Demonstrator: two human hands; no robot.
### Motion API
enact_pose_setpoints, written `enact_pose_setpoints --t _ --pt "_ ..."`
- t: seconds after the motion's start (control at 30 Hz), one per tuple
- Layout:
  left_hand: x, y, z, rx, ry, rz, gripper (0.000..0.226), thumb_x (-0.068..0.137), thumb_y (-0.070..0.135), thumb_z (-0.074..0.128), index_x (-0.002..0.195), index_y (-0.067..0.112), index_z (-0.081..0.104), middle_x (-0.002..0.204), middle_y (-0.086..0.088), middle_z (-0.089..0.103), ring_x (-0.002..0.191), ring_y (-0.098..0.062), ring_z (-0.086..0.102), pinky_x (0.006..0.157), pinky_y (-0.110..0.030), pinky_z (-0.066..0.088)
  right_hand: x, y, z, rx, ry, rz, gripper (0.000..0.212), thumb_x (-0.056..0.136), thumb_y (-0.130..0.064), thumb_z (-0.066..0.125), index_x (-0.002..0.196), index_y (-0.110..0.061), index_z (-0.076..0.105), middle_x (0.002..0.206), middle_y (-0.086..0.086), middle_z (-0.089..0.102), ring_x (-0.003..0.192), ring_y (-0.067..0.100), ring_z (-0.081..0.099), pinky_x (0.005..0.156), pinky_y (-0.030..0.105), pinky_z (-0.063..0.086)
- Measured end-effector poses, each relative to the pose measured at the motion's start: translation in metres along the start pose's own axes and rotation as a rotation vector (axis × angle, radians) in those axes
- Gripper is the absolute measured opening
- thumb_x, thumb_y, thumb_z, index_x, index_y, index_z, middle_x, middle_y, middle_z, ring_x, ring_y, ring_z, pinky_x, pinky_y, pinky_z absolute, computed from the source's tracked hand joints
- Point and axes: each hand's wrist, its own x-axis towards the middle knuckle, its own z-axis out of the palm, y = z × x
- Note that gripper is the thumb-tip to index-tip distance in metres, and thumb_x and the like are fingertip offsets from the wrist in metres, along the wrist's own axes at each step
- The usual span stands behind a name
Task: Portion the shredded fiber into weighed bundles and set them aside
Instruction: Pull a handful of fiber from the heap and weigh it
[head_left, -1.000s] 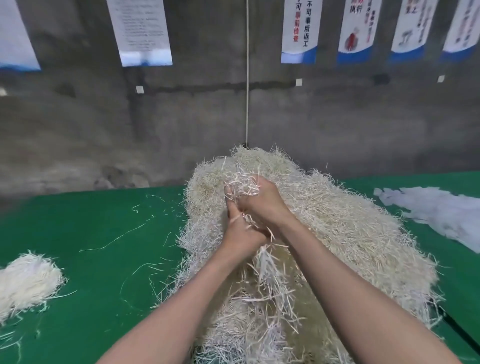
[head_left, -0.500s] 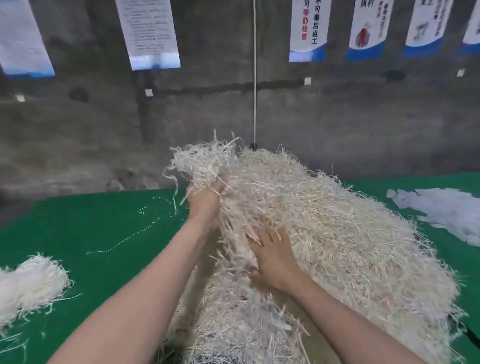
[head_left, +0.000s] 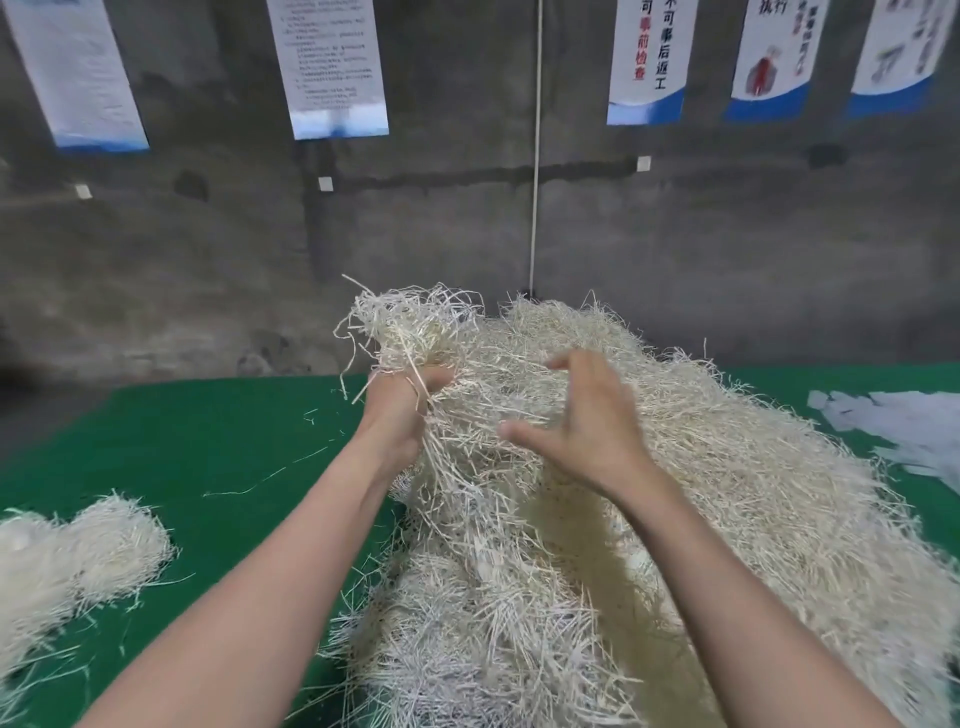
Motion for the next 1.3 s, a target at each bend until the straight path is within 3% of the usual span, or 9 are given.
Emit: enact_pose_setpoints --t 0.1,0.2,0.4,0.57,0.9,1.03,1.13,1.23,1.3 --pt "-0.007 0.005 -0.004 -0.109 -0.129 0.033 0.021 0.079 -0.003 0.055 0.071 0.012 0.068 0.095 0.009 0.056 0.120 -0.022 0.046 0.109 -0.053 0.029 0.002 -0.014 0.062 0.216 -0.275 0.132 0.122 0.052 -0.069 0.068 0.148 -0.034 0.000 0.152 -0.004 0.025 0.140 0.020 0.025 0.116 0.050 0.018" --pt "-0.003 0.014 -0.019 -0.151 -0.177 0.015 0.025 0.073 -0.003 0.060 0.058 0.014 0.069 0.099 0.007 0.060 0.113 -0.023 0.054 0.098 -0.049 0.043 -0.010 0.013 0.107 0.085 -0.238 0.166 0.096 0.072 -0.053 0.068 0.148 -0.023 0.016 0.145 -0.002 0.041 0.135 0.020 0.035 0.118 0.044 0.004" --pt "0.006 -0.030 -0.034 1.152 -0.507 -0.088 0.049 0.077 0.016 0.074 0.120 0.012 0.051 0.106 -0.007 0.062 0.056 -0.004 0.054 0.046 -0.017 0.046 0.005 0.038 0.101 -0.087 -0.009 0.037 0.074 0.067 -0.009 0.077 0.131 -0.016 0.043 0.092 -0.006 0.060 0.108 0.019 0.058 0.116 0.042 0.013" --pt "0.012 -0.063 -0.026 1.689 -0.277 0.193 0.009 0.080 0.021 0.059 0.080 0.014 0.055 0.073 0.005 0.057 0.061 -0.008 0.053 0.051 -0.021 0.044 -0.002 0.047 0.101 -0.271 -0.133 -0.025 0.072 0.073 -0.022 0.076 0.135 -0.023 0.039 0.110 -0.003 0.062 0.119 0.021 0.052 0.118 0.046 0.008" --pt "0.040 -0.036 -0.067 1.096 0.250 0.233 0.021 0.089 0.015 0.058 0.073 0.002 0.064 0.062 -0.001 0.057 0.054 -0.013 0.053 0.047 -0.020 0.039 -0.049 0.113 0.073 -0.487 -0.412 0.184 0.099 0.079 -0.040 0.069 0.151 -0.023 0.002 0.159 -0.001 0.009 0.146 0.018 0.006 0.108 0.038 -0.014" --pt "0.031 -0.028 -0.065 0.834 0.263 0.180 0.022 0.084 0.003 0.055 0.106 0.001 0.054 0.103 -0.012 0.060 0.093 -0.032 0.061 0.077 -0.039 0.054 -0.022 0.050 0.026 -0.047 -0.355 0.179 0.100 0.065 -0.060 0.068 0.147 -0.029 0.021 0.149 -0.005 0.033 0.137 0.019 0.032 0.115 0.048 0.022" --pt "0.026 -0.017 -0.058 0.735 0.217 0.187 0.015 0.081 -0.001 0.056 0.093 0.007 0.052 0.095 -0.012 0.061 0.077 -0.024 0.059 0.057 -0.031 0.046 -0.002 -0.007 0.023 0.175 -0.017 -0.008 0.114 0.049 -0.081 0.058 0.146 -0.035 0.017 0.151 -0.011 0.025 0.138 0.011 0.026 0.113 0.043 0.024" --pt "0.021 -0.004 -0.048 0.693 0.132 0.249 0.019 0.081 -0.001 0.054 0.099 -0.004 0.053 0.080 -0.008 0.055 0.059 -0.015 0.049 0.043 -0.022 0.036 0.002 -0.054 0.067 0.488 -0.307 0.070 0.126 0.051 -0.061 0.078 0.148 -0.034 0.002 0.155 -0.011 0.005 0.137 0.006 0.017 0.112 0.039 0.020" --pt "0.018 0.004 -0.043 0.783 0.111 0.268 0.004 0.083 0.001 0.052 0.081 0.004 0.051 0.074 -0.006 0.050 0.066 -0.020 0.049 0.049 -0.024 0.039 -0.010 -0.065 0.113 0.548 -0.503 0.180 0.074 0.067 -0.036 0.082 0.127 -0.017 0.044 0.133 0.009 0.049 0.103 0.010 0.057 0.089 0.030 0.054"
